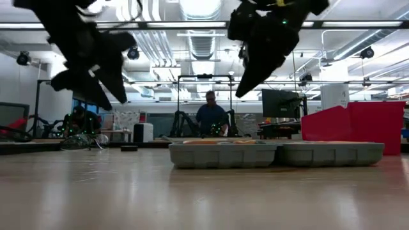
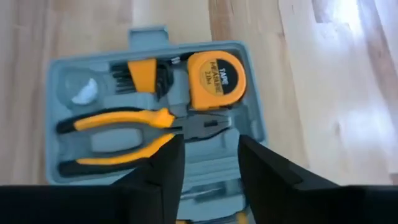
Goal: Prefit tool cases
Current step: Put the black electrical tape into the gray pre-fit tool case
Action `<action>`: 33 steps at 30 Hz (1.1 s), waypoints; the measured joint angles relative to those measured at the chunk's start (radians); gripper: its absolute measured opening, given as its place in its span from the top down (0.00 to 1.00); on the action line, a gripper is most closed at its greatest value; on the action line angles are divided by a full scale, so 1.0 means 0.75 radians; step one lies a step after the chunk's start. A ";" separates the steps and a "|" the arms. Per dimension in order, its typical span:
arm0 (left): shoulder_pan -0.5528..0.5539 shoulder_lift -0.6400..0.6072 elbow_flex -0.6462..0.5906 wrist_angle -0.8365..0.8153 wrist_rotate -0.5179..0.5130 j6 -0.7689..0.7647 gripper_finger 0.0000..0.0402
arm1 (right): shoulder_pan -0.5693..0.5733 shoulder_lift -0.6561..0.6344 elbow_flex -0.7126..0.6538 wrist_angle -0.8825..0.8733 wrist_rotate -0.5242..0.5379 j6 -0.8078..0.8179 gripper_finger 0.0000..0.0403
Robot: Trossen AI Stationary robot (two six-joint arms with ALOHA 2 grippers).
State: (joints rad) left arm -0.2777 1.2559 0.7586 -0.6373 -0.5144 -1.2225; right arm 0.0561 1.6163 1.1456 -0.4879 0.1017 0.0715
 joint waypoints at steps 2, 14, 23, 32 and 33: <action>0.098 0.025 0.000 -0.003 0.048 0.090 0.43 | 0.013 -0.049 -0.068 0.083 0.002 0.047 0.66; 0.661 0.057 0.000 0.026 0.188 0.550 0.40 | 0.088 -0.255 -0.312 0.469 0.078 0.195 0.67; 0.983 0.148 0.001 0.207 0.432 0.877 0.45 | 0.094 -0.257 -0.312 0.567 0.114 0.169 0.71; 1.081 0.373 0.101 0.185 0.472 1.051 0.44 | 0.094 -0.257 -0.312 0.569 0.113 0.160 0.70; 1.081 0.404 0.127 0.170 0.479 1.065 0.44 | 0.094 -0.257 -0.312 0.569 0.113 0.157 0.69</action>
State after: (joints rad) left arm 0.5327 1.5587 0.8539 -0.5097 -0.1553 -0.4238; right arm 0.1265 1.4239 0.9115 -0.0612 0.1867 0.1891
